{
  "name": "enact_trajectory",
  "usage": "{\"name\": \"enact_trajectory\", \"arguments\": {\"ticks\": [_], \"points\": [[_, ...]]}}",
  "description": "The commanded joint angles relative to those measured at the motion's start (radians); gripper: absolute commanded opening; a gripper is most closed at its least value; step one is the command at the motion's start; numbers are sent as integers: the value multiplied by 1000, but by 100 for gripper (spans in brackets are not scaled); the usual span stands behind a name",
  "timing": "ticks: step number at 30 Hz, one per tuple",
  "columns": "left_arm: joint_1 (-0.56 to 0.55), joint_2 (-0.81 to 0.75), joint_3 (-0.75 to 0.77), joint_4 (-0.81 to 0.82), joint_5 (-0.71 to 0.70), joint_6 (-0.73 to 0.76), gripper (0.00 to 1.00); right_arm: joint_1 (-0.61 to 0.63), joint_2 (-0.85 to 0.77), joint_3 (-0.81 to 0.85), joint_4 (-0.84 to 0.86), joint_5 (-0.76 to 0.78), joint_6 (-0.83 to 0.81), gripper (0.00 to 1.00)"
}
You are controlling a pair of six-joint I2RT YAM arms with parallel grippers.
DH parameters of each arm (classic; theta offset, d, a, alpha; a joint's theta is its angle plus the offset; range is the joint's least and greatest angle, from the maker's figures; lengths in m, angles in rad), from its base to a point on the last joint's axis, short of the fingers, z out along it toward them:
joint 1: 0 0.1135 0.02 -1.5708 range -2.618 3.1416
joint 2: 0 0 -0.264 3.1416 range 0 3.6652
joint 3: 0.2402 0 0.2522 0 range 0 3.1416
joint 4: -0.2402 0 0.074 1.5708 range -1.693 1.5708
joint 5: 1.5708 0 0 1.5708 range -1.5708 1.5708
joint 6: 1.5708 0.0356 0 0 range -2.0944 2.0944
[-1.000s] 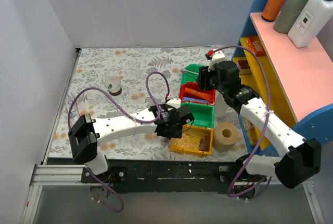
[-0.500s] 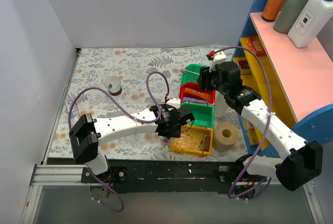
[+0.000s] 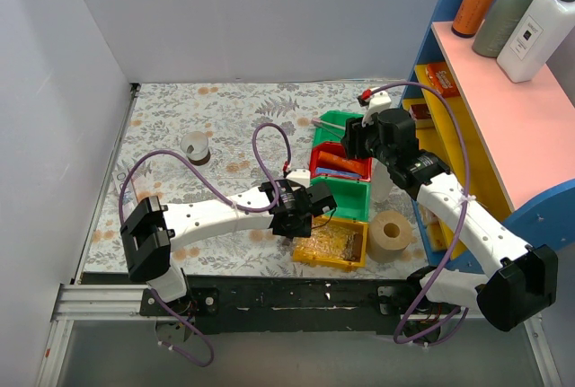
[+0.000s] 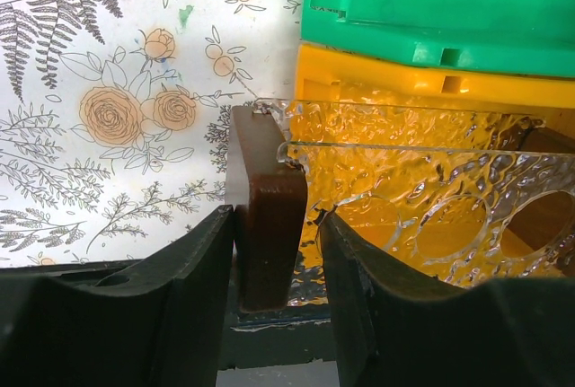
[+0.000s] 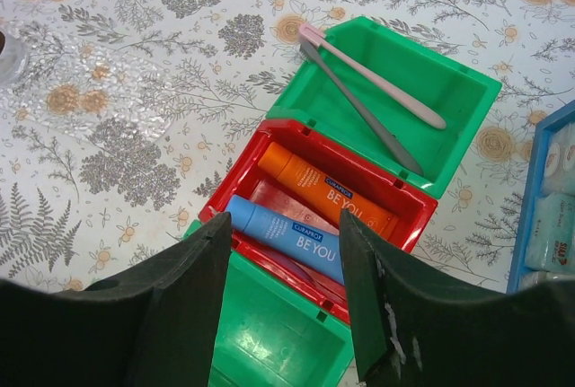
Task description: Prepare toiletry sets of a toothbrush and toothpaste on the tray
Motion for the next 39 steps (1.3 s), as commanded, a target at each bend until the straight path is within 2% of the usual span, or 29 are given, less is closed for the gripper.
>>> {"name": "enact_trajectory", "arguments": {"ticks": [1,16,27,39], "points": [[-3,-16,41,-20,-50,-28,0,-8,-29,0,50,-1,2,59],[15,-136,2,72,-46,-38,0,-12,-29,-1,49,-4,3,59],[30,-157,4,54,-36,-24,0,-12,-27,3,47,-7,2,59],[121,-272,-51,74,47,40,0,-12,-23,3,47,-4,-2,59]]}}
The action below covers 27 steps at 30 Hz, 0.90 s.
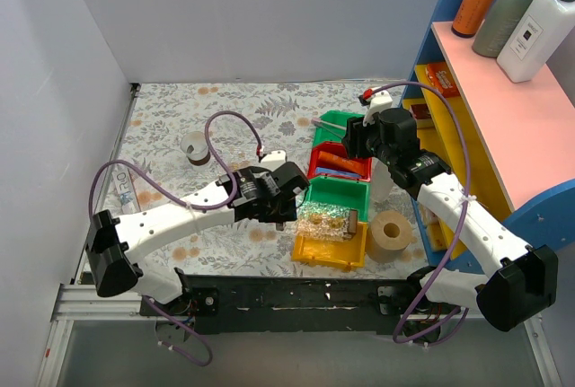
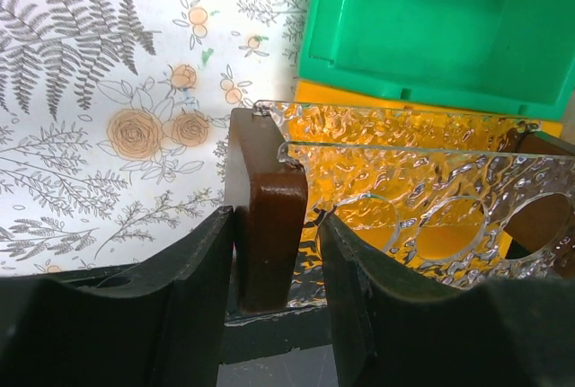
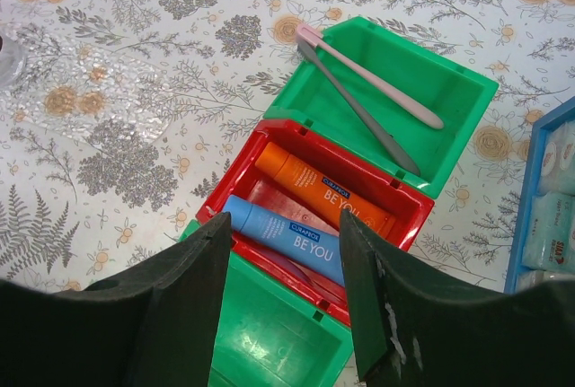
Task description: Prepare toiletry sets of a toothbrush and toothpaste on the tray
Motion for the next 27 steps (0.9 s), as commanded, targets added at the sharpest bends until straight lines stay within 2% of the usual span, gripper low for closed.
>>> {"name": "enact_trajectory", "arguments": {"ticks": [1,9,27], "points": [[36,-78,-5,39,21,27,0,-3,-23,4,46,-1,0,59],[129,-139,-50,72,45,64,0,-5,-23,2,46,2,0,59],[341,-153,-39,161,87,291,0,-5,-17,2,44,6,0,59]]}}
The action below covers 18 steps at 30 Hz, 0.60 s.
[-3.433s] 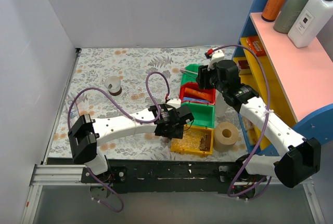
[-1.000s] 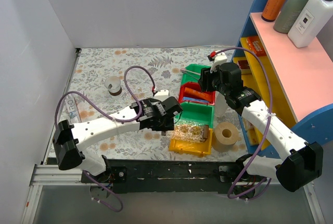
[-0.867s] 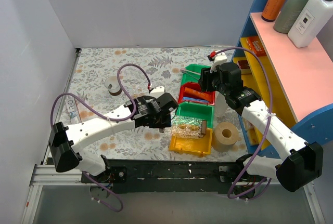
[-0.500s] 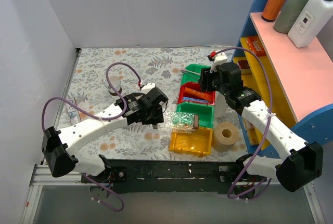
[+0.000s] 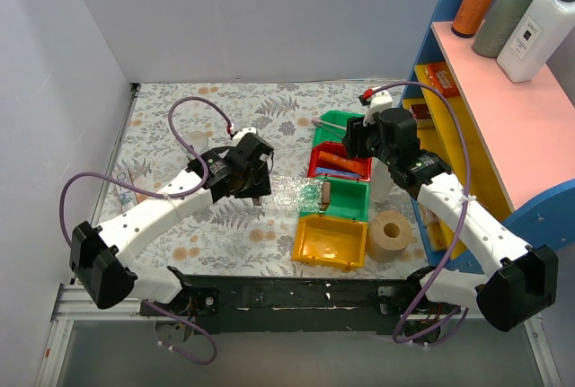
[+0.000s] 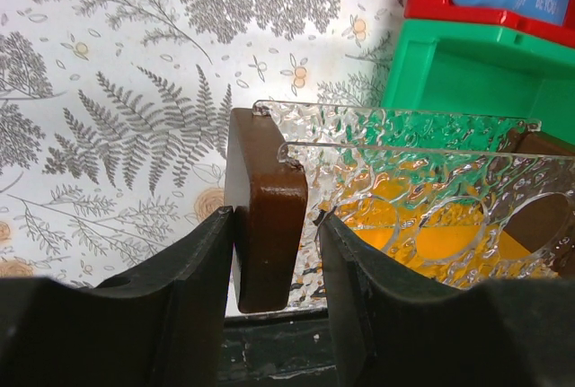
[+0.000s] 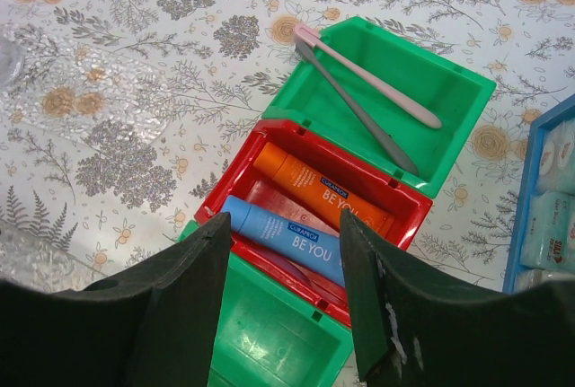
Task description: Prepare toiletry sets of a toothbrush and toothpaste on the tray
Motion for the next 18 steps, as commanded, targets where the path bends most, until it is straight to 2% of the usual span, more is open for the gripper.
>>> {"name": "enact_trajectory", "arguments": {"ticks": [1,18], "points": [[63,-59,22,88,34,82,0,-4,-15,2,44,1,0,59],[384,-9,21,214,191,326,0,-4,-3,16,32,3,2,59]]}}
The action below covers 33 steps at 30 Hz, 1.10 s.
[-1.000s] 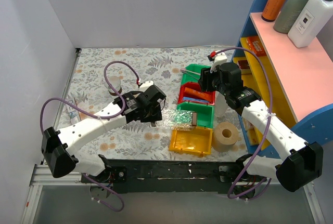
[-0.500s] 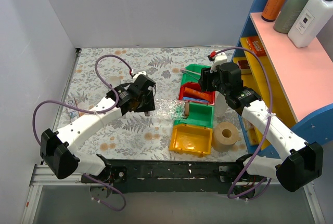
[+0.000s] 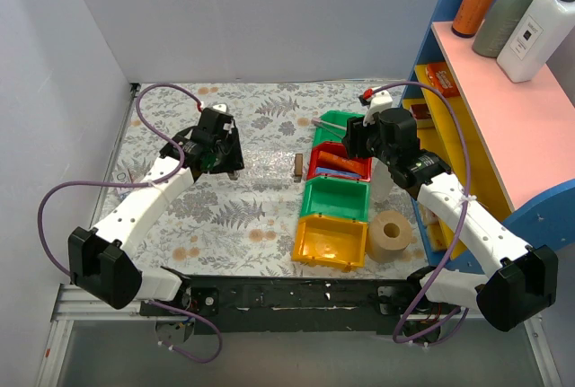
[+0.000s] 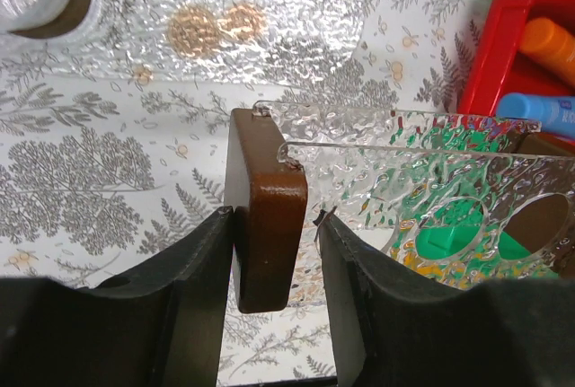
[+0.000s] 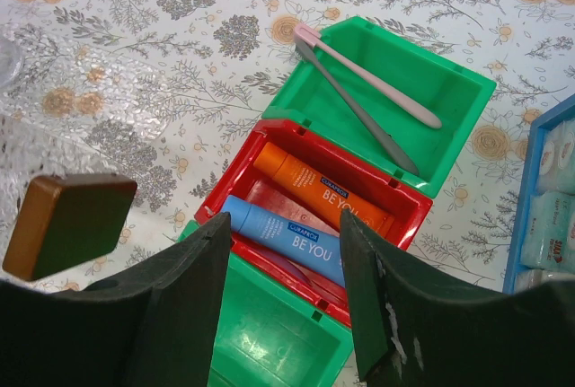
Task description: Prepare toiletry sets of a toothbrush and toothpaste on the tray
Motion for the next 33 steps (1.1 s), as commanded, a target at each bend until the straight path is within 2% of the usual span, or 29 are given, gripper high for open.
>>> {"name": "enact_trajectory", "arguments": {"ticks": [1,13,20,28,33], "points": [[76,-1,22,115,76,68,0,-4,0,16,29,4,2,59],[220,111,21,212,135,171,0,-4,29,33,24,-10,5,59],[246,172,35,255,158,186,0,-4,52,45,26,-28,3,59],[248,243,65,285,159,199,0,8,104,54,67,-189,63,55],[248,289,98,292,150,203,0,28,149,80,47,-192,63,54]]}}
